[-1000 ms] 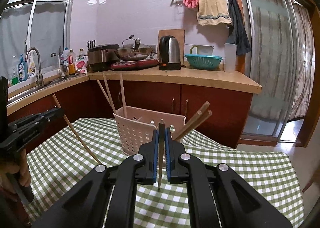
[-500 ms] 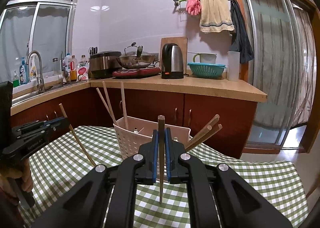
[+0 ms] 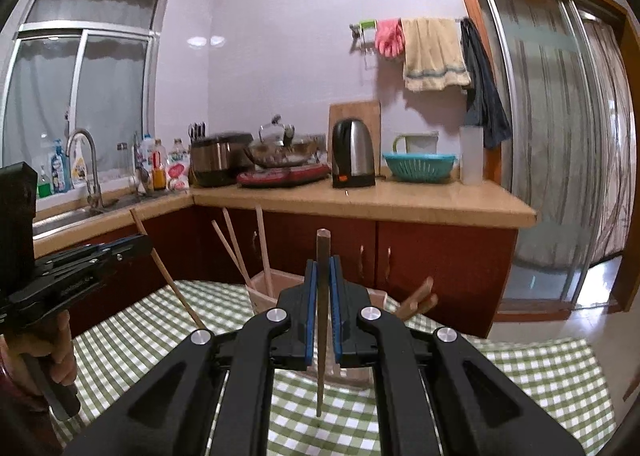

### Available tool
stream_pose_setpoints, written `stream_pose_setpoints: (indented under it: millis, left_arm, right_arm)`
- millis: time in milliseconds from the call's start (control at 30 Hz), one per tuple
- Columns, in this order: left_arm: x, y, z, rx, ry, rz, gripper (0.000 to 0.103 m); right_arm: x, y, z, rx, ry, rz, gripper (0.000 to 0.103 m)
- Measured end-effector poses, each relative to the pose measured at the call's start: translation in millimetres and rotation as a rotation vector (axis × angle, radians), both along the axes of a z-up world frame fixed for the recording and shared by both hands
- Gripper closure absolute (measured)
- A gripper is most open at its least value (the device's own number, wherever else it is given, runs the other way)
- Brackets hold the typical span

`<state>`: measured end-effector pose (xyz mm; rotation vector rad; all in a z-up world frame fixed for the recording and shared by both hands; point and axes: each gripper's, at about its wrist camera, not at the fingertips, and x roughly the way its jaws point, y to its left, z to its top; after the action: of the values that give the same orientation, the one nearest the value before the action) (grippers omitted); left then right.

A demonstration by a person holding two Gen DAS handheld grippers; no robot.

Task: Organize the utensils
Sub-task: 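Lift both held chopsticks and carry them over the basket, then lower both chopsticks into the basket and open both tools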

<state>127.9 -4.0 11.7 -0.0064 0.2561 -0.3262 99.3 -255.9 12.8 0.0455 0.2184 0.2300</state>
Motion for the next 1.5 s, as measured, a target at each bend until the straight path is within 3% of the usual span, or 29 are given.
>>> stream_pose_setpoints:
  millis: [367, 733, 933, 1500]
  left_arm:
    - [7.4, -15.3, 48.7, -0.003, -0.123, -0.038, 0.097]
    - [50.1, -25.4, 60.8, 0.006, -0.115, -0.04, 0.097]
    - [69.6, -29.6, 56.1, 0.0, -0.107, -0.036, 0.097]
    - [96.5, -42.8, 2.9, 0.064, 0.015, -0.054, 0.097]
  right_arm:
    - [19.6, 0.9, 38.6, -0.012, -0.109, 0.011, 0.096]
    - [60.4, 2.5, 57.0, -0.039, -0.206, -0.029, 0.096]
    - [82.3, 4.8, 45.0, -0.048, -0.21, -0.043, 0.096]
    - [111.9, 8.7, -13.3, -0.027, -0.058, -0.039, 0.096]
